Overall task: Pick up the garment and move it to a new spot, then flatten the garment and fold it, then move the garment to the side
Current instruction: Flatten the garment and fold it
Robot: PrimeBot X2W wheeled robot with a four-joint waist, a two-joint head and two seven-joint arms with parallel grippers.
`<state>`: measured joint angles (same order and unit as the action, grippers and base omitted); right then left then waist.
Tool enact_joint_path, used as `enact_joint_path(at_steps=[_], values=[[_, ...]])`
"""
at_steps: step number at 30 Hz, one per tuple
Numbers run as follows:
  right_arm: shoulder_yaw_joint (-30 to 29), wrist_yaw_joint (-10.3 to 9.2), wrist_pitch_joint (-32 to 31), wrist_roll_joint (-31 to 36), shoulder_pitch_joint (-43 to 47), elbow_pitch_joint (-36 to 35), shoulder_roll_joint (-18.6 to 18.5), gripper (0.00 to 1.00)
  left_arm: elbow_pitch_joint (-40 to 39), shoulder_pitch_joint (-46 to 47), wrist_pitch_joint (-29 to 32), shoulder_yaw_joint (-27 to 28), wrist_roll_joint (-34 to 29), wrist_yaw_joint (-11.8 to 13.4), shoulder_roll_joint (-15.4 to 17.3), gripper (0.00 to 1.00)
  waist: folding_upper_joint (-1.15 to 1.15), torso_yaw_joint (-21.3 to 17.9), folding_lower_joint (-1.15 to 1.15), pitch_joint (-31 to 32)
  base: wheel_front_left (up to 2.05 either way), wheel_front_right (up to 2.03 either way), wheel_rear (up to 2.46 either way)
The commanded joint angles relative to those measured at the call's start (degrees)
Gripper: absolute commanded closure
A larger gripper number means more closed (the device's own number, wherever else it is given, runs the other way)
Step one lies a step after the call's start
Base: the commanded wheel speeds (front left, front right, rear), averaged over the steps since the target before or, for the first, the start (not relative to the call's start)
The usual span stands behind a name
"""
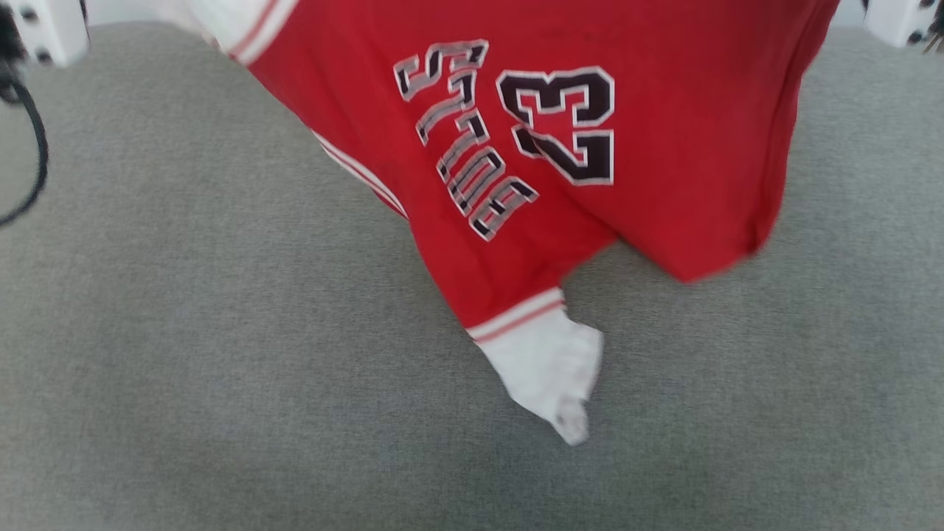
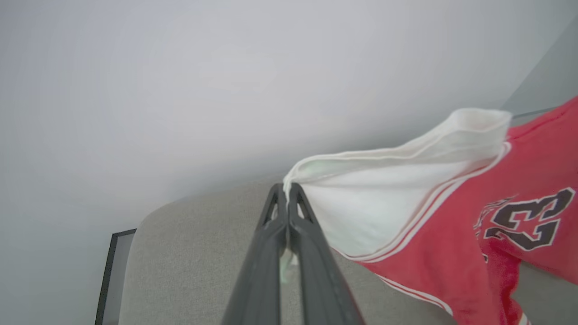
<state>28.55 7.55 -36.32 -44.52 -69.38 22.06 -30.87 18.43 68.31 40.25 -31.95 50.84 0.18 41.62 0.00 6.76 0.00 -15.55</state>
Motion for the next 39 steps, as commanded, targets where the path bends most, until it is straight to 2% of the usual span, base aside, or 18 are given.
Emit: enact_joint_path(at_steps=[1,3,7,10,17,20,22,26,28,31,34,39], values=[[-0.87,-0.12,-0.47,0.5,-0.78,-0.17,0.57,1.0,0.88,1.94,-0.52,0.33,-0.43,-0.02,-0.47,1.0,0.0,-0.68,0.0,0.38,0.0,0.0,0.0],[-2.48,-0.12,-0.24,2.18,-1.61,0.75,1.47,1.0,2.51,4.32,-1.31,0.15,-1.34,-0.41,-1.3,1.0,0.0,-0.99,0.0,0.04,0.0,0.0,0.0],[-4.53,-0.12,2.93,8.28,-5.34,5.13,4.59,1.0,8.32,11.67,-8.77,0.38,-5.02,-0.81,-5.35,1.0,0.0,-1.62,0.0,-2.29,0.0,0.0,0.0],[-6.18,-0.12,9.56,14.44,-8.91,9.9,7.0,1.0,13.05,17.12,-17.1,0.52,-8.9,-0.38,-8.2,1.0,0.0,-1.87,0.0,-4.17,0.0,0.0,0.0],[-11.52,-0.13,30.93,29.07,-17.12,21.83,13.1,1.0,23.67,29.63,-39.88,0.58,-17.5,0.34,-13.1,1.0,0.0,-2.03,0.0,-6.79,0.0,0.0,0.0],[-13.2,-0.12,37.0,33.06,-18.19,26.79,15.38,1.0,26.79,31.3,-45.89,-0.27,-18.41,-1.89,-14.62,1.0,0.0,-1.74,0.0,-6.84,0.0,0.0,0.0],[-13.81,-0.12,37.88,33.65,-17.78,30.48,16.98,1.0,28.64,30.42,-47.81,-1.04,-18.36,-3.7,-15.45,1.0,0.0,-1.33,0.0,-6.56,0.0,0.0,0.0],[-10.88,-0.13,35.92,32.44,-14.58,36.42,18.92,1.0,31.95,26.19,-46.15,-3.53,-17.04,-6.42,-15.33,1.0,0.0,-0.76,0.0,-5.64,0.0,0.0,0.0],[-10.11,-0.13,35.5,31.49,-13.62,37.28,19.43,1.0,32.56,24.63,-44.86,-4.86,-17.26,-6.88,-15.15,1.0,0.0,-0.5,0.0,-5.38,0.0,0.0,0.0],[-7.6,-0.13,32.9,27.74,-9.35,39.54,20.36,1.0,33.45,18.41,-39.32,-7.67,-13.88,-7.65,-15.28,1.0,0.0,0.19,0.0,-4.25,0.0,0.0,0.0],[-4.93,-0.13,30.72,23.59,-4.61,39.91,19.83,1.0,30.02,11.36,-33.06,-11.08,-8.5,-7.6,-14.61,1.0,0.0,0.9,0.0,-3.17,0.0,0.0,0.0],[0.84,-0.12,28.05,16.66,3.12,35.42,17.87,1.0,21.9,-0.13,-23.96,-15.42,0.51,-7.63,-10.5,1.0,0.0,1.51,0.0,-1.93,0.0,0.0,0.0]])
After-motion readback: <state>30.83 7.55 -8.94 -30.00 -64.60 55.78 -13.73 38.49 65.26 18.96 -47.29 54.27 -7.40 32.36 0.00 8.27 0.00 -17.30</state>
